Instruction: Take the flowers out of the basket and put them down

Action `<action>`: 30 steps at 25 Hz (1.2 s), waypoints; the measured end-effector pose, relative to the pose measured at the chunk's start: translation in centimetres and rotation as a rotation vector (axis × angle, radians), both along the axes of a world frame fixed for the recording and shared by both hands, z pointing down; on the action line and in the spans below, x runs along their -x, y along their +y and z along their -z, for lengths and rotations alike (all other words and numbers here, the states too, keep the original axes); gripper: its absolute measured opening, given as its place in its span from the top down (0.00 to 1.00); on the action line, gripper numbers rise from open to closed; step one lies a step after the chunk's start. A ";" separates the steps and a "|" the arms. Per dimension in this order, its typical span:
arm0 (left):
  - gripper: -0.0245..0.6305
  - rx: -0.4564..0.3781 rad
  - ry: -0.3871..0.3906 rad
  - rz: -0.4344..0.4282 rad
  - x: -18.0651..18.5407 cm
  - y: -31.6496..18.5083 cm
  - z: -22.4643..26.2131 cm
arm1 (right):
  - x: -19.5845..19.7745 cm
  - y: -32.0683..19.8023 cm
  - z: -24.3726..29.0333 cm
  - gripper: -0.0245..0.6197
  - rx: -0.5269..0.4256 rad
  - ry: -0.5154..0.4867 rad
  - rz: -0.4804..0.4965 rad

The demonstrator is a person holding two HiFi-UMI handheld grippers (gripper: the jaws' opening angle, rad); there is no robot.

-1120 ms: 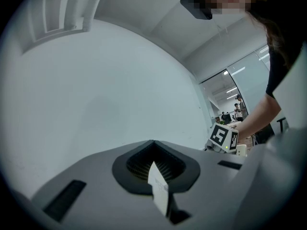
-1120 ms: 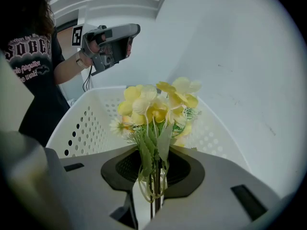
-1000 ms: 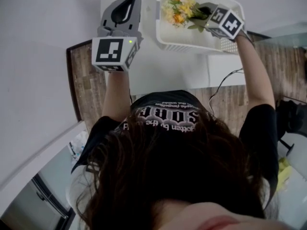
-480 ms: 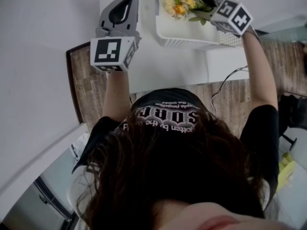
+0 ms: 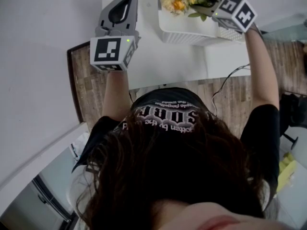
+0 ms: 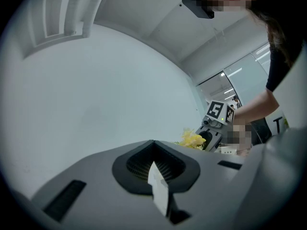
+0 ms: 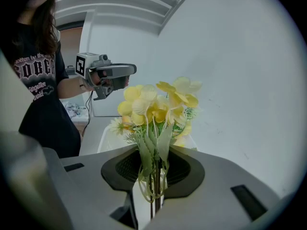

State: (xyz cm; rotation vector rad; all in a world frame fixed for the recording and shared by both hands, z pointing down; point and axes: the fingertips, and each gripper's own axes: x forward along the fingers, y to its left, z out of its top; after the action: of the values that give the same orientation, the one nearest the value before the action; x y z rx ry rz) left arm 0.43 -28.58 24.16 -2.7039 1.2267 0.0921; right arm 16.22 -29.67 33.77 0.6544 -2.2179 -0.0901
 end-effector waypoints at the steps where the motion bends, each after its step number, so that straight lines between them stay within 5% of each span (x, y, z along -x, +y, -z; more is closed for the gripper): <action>1: 0.96 0.000 -0.001 0.000 0.0 0.2 0.0 | 0.1 0.1 0.2 0.78 -0.003 -0.001 0.001; 17: 0.96 -0.020 -0.061 -0.009 0.4 1.0 -0.6 | 1.3 0.2 1.9 0.78 -0.036 -0.015 0.010; 30: 0.96 -0.009 0.030 -0.013 2.0 1.4 0.7 | 3.0 -0.2 2.7 0.77 -0.047 -0.007 0.045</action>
State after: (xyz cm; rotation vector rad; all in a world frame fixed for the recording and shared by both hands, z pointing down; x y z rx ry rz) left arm -1.60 -27.19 23.50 -2.7129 1.2142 0.1403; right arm 13.21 -29.90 31.09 0.6310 -2.2437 -0.1634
